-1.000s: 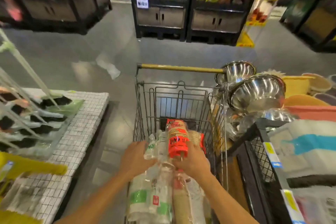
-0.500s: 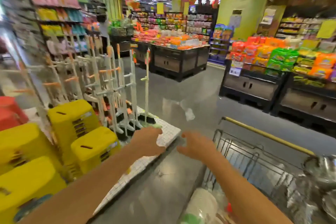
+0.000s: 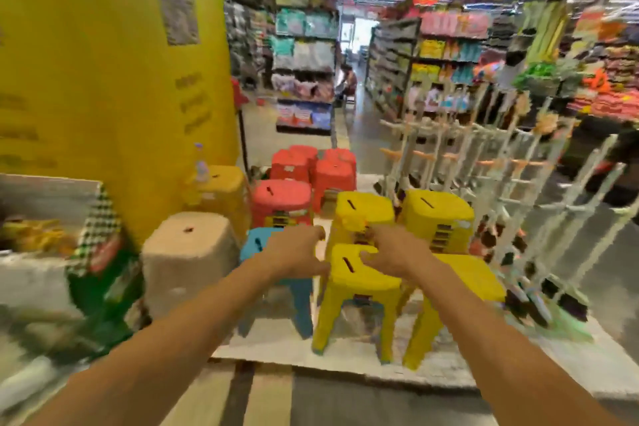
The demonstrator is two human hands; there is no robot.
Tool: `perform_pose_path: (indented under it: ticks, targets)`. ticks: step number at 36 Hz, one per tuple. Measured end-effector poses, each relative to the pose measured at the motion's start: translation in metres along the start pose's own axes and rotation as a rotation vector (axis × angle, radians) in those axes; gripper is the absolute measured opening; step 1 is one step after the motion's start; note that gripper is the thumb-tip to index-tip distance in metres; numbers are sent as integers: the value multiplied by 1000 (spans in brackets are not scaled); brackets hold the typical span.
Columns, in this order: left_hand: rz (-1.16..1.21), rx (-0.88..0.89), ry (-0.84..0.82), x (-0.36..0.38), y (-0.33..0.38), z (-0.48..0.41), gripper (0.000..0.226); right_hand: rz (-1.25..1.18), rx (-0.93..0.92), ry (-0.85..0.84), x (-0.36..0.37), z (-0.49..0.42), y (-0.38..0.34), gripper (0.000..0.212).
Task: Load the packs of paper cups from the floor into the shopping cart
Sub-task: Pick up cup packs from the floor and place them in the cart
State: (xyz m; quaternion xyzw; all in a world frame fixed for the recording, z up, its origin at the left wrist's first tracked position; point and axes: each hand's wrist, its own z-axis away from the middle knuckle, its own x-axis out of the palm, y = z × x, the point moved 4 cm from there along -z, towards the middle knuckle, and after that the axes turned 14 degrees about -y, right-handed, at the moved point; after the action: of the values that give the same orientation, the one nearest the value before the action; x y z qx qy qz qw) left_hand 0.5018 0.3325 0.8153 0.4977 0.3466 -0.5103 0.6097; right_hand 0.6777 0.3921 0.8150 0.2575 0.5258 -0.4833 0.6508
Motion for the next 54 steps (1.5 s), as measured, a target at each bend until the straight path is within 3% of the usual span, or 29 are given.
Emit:
perform_pose_path:
  ticks: [5,8,13,17,22,25,32,40,47,54]
  targets:
    - [76,-262,35,-24,-142,48,60,67,-229,-40,2,-70,-152,49]
    - [128,-388,49,-35,-210,75,63,115,-363,-76,7,-108,-232,36]
    - [241,-573,79,-37,-312,117,58,229,-574,-144,21,-162,-344,51]
    - [295,-745,111,-37,-383,143,60,241,-732,-148,34,-202,-421,46]
    - [379,-969,189,-32,-452,170,72,336,-894,-227,52,-244,-509,39]
    - [431,-1085,209,-31,-478,189,65,378,-981,-255,62,-259,-559,33]
    - [591,-1275,243,-12,-544,239,61,424,-1137,-364,100,-270,-663,53]
    - [734,-1385,318,14,-631,299,60,467,-1219,-449,160,-283,-784,59]
    - [824,-1376,299,38,-750,330,58,467,-1141,-506,205,-325,-884,57]
    - [939,-1318,263,70,-853,311,56,456,-1032,-569,251,-390,-937,52]
